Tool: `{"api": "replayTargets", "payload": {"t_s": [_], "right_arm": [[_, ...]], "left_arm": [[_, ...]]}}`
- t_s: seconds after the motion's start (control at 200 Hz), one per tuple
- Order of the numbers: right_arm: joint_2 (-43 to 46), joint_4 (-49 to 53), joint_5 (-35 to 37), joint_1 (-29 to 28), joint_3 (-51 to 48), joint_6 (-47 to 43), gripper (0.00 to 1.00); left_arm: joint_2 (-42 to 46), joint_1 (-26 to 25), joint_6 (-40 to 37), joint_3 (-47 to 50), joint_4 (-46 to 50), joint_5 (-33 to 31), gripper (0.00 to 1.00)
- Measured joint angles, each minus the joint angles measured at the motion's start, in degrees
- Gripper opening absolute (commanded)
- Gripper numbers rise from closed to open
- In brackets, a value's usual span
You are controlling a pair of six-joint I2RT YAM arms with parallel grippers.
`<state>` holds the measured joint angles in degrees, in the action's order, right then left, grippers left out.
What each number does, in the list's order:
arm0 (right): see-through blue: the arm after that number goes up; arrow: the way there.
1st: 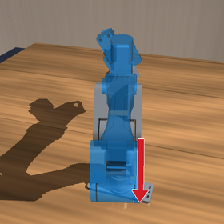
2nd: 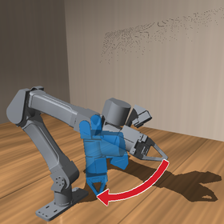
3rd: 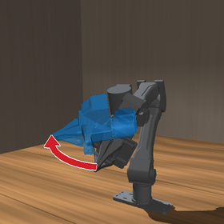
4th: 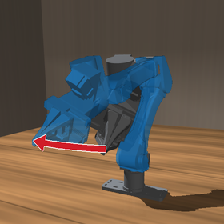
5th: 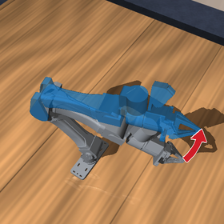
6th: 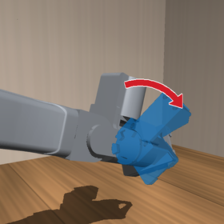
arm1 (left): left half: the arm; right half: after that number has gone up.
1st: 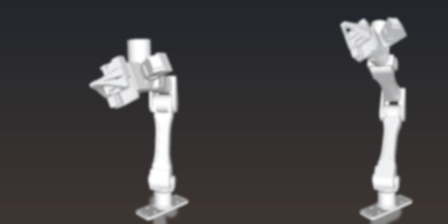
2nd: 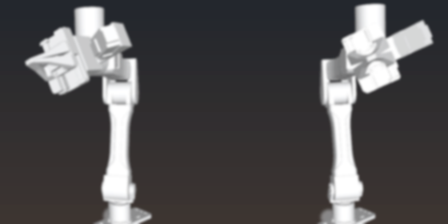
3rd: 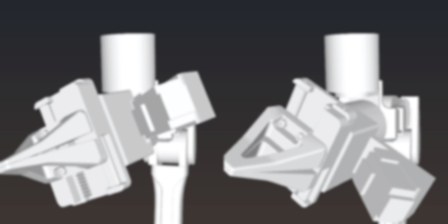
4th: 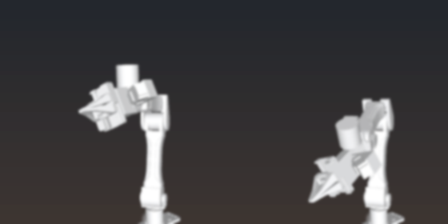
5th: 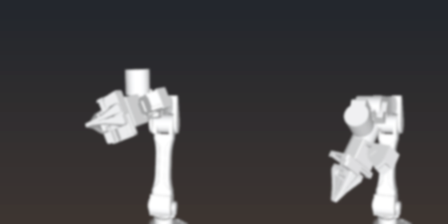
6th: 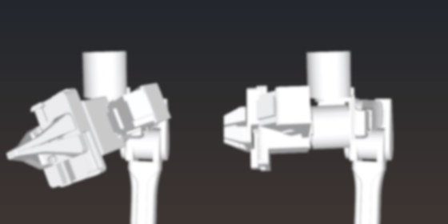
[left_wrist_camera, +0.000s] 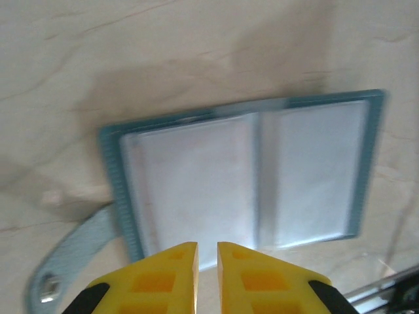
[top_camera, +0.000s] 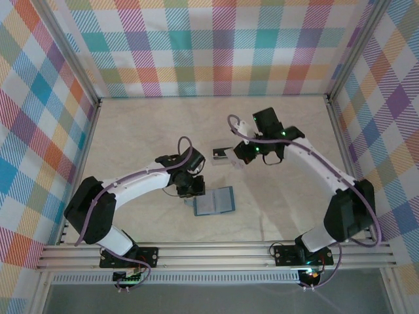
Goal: Take the credit cards out of the card holder
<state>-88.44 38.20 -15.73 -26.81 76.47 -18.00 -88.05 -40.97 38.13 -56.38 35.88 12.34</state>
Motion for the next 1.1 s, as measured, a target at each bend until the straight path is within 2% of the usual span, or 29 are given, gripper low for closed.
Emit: {"api": "replayTargets", "payload": {"t_s": [0.21, 0.575, 0.855, 1.1], "right_arm": [[-11.37, 6.43, 4.52, 0.00, 14.93, -14.60, 0.00], [-28.09, 16.31, 9.81, -1.64, 36.09, -33.35, 0.00], [-37.35, 21.84, 12.39, -4.02, 46.01, -41.18, 0.00], [-40.79, 24.76, 13.33, -5.18, 48.96, -43.45, 0.00]], "left_arm": [[3.45, 2.34, 0.00, 6.29, 0.00, 0.07, 0.16], [7.48, 5.99, -0.02, 10.75, -0.09, 0.48, 0.17], [7.52, 6.25, -0.02, 10.97, -0.24, 1.29, 0.17], [7.50, 6.27, -0.02, 11.15, -0.46, 1.77, 0.17]]}}
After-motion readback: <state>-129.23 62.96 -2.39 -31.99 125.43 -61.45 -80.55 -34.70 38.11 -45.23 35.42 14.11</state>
